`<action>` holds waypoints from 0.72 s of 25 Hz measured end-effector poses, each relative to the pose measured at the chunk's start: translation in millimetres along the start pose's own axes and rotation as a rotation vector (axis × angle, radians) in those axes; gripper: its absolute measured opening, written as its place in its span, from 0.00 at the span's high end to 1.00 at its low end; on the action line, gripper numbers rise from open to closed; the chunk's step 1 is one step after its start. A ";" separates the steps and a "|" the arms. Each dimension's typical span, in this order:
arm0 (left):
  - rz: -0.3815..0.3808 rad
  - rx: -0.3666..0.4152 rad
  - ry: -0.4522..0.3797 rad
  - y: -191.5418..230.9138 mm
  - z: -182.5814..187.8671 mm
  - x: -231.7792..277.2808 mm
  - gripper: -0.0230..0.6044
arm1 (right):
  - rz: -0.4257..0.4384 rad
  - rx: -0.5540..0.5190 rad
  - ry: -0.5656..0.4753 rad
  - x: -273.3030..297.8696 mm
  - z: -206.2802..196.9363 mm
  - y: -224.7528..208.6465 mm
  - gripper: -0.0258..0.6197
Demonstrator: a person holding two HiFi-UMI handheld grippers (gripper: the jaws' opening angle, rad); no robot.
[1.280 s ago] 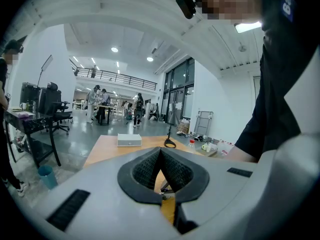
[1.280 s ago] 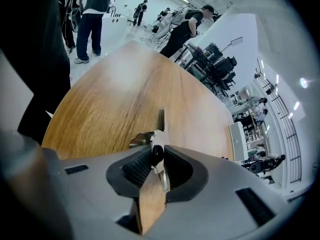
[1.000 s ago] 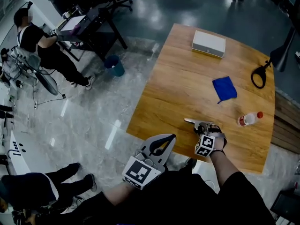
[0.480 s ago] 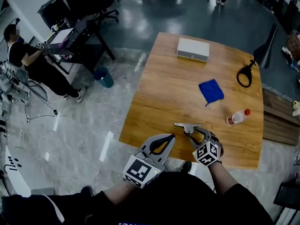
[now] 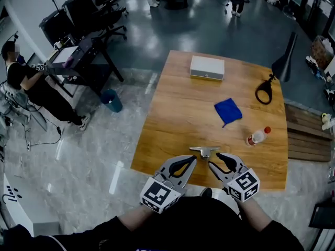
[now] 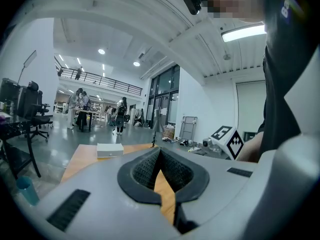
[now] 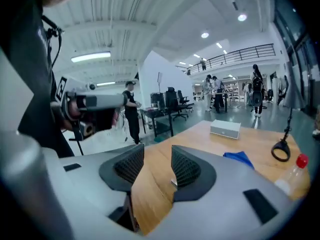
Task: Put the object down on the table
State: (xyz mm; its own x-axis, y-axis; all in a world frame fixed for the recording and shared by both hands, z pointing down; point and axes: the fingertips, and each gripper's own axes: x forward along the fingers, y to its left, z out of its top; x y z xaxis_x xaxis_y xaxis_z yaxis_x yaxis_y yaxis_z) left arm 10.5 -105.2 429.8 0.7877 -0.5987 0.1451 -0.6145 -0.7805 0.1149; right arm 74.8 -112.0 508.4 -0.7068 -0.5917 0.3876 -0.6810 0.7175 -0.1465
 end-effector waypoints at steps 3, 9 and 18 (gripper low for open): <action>-0.012 0.004 -0.006 -5.7 4.6 1.9 0.96 | 0.055 0.076 -0.106 -15.5 33.8 9.7 0.70; -0.059 0.018 -0.037 -20.3 22.0 1.2 0.96 | 0.097 0.157 -0.238 -41.0 73.3 24.8 0.77; -0.089 0.034 -0.080 -34.2 33.8 -2.9 0.96 | 0.127 0.114 -0.336 -55.5 95.1 46.1 0.95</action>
State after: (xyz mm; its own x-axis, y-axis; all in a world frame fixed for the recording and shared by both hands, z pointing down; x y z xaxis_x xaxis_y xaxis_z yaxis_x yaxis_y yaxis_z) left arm 30.7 -82.8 392.1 0.8407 -0.5386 0.0565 -0.5415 -0.8359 0.0899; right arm 64.5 -81.0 393.6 -0.7976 -0.6017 0.0427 -0.5874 0.7587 -0.2816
